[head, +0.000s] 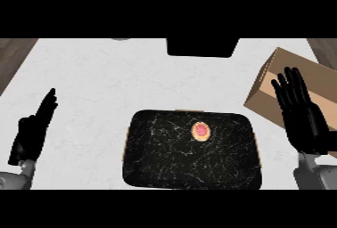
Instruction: Pick the cupcake from the tray and place it in the cardboard box
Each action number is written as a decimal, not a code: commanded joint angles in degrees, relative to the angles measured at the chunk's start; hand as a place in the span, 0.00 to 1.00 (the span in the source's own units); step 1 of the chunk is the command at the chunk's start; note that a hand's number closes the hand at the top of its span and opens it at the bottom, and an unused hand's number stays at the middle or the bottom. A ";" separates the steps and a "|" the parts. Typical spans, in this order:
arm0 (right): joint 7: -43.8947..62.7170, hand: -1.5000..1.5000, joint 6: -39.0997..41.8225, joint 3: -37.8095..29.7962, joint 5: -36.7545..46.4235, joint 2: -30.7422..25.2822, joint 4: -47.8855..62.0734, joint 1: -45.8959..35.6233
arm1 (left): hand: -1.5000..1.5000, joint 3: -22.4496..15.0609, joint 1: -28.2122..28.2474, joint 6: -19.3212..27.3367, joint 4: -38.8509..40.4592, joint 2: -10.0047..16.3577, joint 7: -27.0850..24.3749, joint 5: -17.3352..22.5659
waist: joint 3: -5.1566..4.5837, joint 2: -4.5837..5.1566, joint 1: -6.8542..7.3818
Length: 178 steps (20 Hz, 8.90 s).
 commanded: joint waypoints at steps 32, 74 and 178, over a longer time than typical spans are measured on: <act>57.46 0.00 26.15 34.34 50.66 -18.55 -26.45 -22.21 | 0.50 -3.92 -10.64 -14.86 -4.24 -4.19 -11.76 -3.23 | -0.29 -0.77 -1.40; 57.52 0.00 34.95 32.93 74.05 11.40 7.11 -22.02 | 0.50 4.15 -7.97 -23.02 -5.23 -10.79 -10.60 -9.52 | -0.07 -0.74 -2.62; -21.29 0.00 41.30 -35.63 43.63 -18.50 66.38 -41.46 | 0.50 12.80 -9.58 -30.40 -7.11 -18.01 -8.08 -17.71 | 0.08 -0.64 -1.92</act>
